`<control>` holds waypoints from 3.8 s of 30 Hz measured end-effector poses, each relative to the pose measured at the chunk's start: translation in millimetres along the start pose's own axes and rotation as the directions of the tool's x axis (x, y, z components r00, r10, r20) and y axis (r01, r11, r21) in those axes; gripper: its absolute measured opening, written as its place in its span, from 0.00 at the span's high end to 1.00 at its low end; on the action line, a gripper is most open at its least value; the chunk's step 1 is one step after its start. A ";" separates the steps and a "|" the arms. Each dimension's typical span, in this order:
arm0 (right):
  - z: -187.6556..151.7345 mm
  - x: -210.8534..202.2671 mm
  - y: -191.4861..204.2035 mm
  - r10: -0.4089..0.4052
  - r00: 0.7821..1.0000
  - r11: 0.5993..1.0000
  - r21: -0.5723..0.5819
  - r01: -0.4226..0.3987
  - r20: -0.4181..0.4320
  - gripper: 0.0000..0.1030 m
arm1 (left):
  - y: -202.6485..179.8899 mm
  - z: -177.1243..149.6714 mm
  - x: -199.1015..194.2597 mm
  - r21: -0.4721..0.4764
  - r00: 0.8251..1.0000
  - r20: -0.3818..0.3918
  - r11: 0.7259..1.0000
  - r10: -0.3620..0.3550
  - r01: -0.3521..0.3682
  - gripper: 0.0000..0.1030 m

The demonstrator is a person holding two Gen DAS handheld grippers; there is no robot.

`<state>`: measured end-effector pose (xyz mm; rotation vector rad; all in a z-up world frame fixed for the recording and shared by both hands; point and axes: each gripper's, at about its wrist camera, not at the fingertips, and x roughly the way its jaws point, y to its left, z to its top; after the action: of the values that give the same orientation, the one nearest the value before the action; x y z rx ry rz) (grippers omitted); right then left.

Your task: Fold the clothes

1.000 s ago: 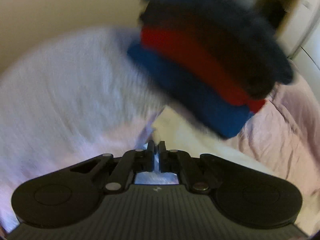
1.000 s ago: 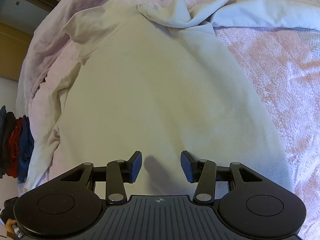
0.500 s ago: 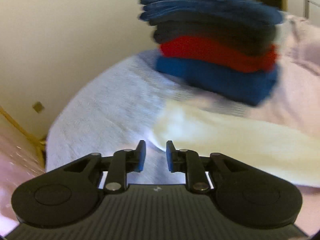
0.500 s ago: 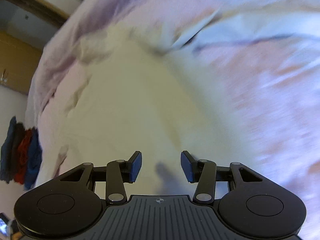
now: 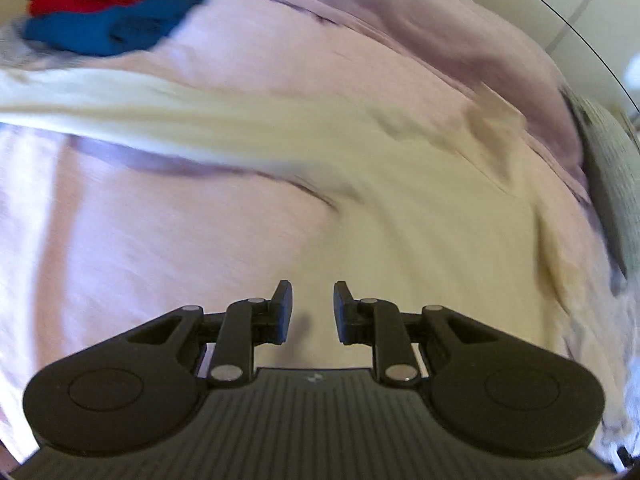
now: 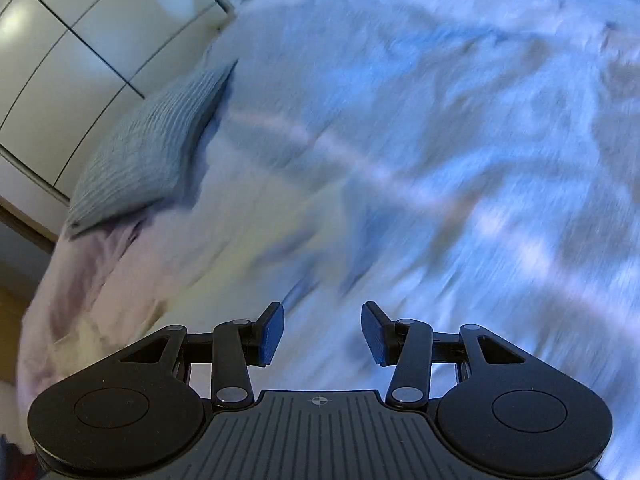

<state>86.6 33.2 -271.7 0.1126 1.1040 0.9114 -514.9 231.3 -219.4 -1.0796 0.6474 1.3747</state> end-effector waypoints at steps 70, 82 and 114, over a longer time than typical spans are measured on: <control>-51.7 205.9 329.3 0.249 0.859 0.691 -0.540 -0.481 -0.448 0.79 | -42.9 118.7 108.0 0.242 0.990 -0.105 0.963 -0.094 0.117 0.78; -77.3 215.0 331.0 0.237 0.835 0.637 -0.570 -0.519 -0.497 0.79 | -40.2 120.4 108.6 0.234 0.992 -0.100 0.967 -0.079 0.100 0.78; -39.2 281.5 332.2 0.107 0.883 0.627 -0.659 -0.416 -0.456 0.83 | -60.7 126.7 116.5 0.264 0.991 -0.068 0.956 -0.114 0.128 0.78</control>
<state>-97.2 426.1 -326.8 -0.6324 0.9858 1.6611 -467.3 403.4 -256.4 -0.9236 0.7694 1.1194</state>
